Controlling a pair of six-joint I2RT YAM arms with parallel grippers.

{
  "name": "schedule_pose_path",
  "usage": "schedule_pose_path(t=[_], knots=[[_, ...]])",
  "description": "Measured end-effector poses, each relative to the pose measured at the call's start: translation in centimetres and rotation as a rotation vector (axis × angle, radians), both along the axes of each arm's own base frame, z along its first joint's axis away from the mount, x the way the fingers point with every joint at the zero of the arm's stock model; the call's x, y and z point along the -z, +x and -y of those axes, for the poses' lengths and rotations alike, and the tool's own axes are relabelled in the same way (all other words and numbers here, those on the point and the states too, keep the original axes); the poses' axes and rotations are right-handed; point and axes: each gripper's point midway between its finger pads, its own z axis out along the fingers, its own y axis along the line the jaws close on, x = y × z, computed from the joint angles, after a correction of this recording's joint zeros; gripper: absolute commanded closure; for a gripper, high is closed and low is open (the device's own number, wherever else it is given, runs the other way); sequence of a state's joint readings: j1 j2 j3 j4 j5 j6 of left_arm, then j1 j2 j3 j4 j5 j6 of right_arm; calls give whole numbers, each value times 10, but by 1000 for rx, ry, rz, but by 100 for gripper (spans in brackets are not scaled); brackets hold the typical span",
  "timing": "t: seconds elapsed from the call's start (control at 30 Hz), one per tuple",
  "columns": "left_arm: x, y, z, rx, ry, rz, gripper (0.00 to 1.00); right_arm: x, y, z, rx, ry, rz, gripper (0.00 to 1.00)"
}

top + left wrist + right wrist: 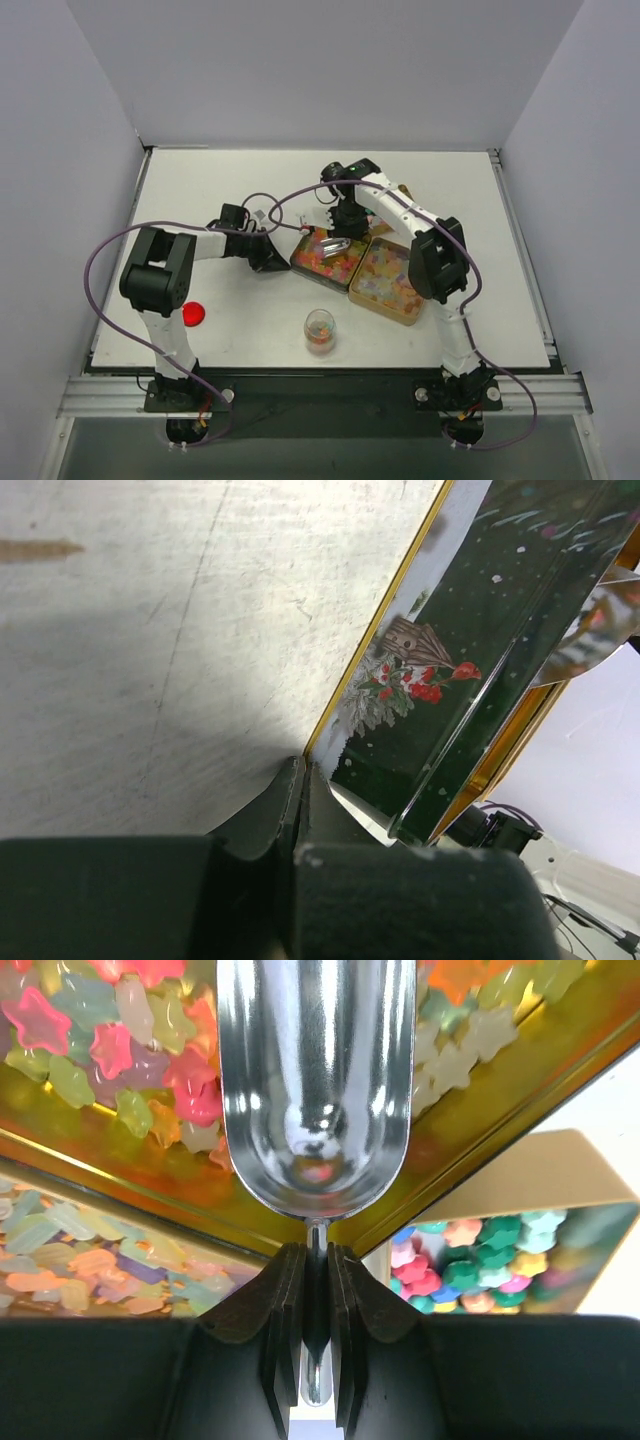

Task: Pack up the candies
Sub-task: Scoop the fake candies from the storage box.

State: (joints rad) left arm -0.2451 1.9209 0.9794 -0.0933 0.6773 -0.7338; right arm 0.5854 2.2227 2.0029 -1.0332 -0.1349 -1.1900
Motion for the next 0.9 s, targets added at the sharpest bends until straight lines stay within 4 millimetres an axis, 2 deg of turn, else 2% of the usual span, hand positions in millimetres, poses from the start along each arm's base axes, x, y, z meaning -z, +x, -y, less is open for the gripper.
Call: schedule_pose_path(t=[0.2,0.43,0.77,0.9], knots=[[0,2,4,16,4,12,100,1,4,-20,-106,2,38,100],[0,1,5,19,5,12,100,9,-1,-43,-210,-6,52,100],[-1,1,6,30,8,18,100,29,-10,-40,-231,2,-5,100],[-1,0,6,44,13,26,100,38,-13,-37,-199,56,-51,100]])
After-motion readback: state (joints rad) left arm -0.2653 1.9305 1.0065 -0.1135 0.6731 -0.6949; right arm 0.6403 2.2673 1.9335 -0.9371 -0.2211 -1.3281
